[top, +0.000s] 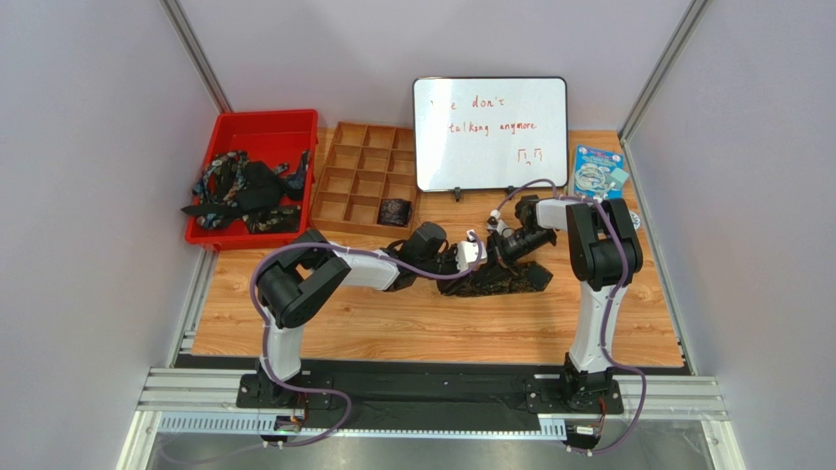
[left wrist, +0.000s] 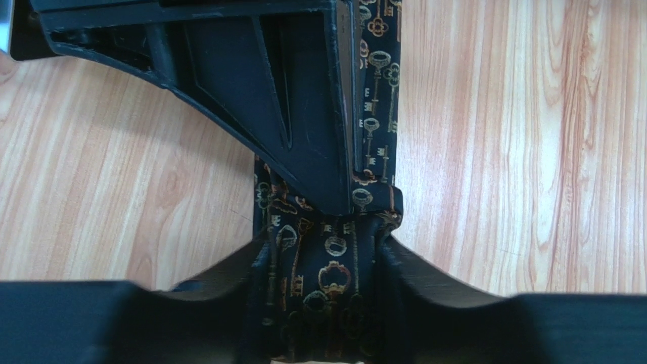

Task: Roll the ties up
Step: Roll the tie at the center of the board.

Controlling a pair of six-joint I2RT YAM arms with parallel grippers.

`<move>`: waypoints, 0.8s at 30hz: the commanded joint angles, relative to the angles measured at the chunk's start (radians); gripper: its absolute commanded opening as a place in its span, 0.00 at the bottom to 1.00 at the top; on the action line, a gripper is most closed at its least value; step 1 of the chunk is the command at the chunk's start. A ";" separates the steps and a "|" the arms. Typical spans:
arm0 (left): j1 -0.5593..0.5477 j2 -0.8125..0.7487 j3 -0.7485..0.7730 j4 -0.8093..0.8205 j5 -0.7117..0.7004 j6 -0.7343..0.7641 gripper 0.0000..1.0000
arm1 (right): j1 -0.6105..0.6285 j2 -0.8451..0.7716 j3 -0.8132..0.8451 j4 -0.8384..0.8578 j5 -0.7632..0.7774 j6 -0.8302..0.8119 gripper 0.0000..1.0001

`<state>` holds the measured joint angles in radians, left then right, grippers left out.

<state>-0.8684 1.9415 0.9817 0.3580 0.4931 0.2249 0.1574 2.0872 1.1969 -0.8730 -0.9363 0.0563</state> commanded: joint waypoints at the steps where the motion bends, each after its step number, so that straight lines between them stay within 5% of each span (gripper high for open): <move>1: -0.017 -0.012 0.058 -0.103 -0.034 0.074 0.31 | 0.014 0.065 -0.022 0.039 0.323 0.027 0.00; 3: -0.024 -0.016 0.089 -0.227 -0.079 0.108 0.18 | 0.016 0.056 -0.007 0.017 0.280 0.022 0.00; 8: -0.052 -0.027 0.114 -0.422 -0.166 0.154 0.08 | -0.004 -0.076 0.042 -0.055 0.159 -0.009 0.14; 16: -0.064 -0.010 0.140 -0.508 -0.222 0.169 0.08 | -0.019 -0.202 0.063 -0.135 0.038 -0.042 0.37; 24: -0.064 0.005 0.163 -0.533 -0.217 0.177 0.12 | 0.057 -0.188 0.017 -0.048 0.013 0.017 0.35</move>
<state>-0.9298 1.9244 1.1473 -0.0463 0.3099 0.3706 0.1703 1.9076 1.2259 -0.9771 -0.8856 0.0380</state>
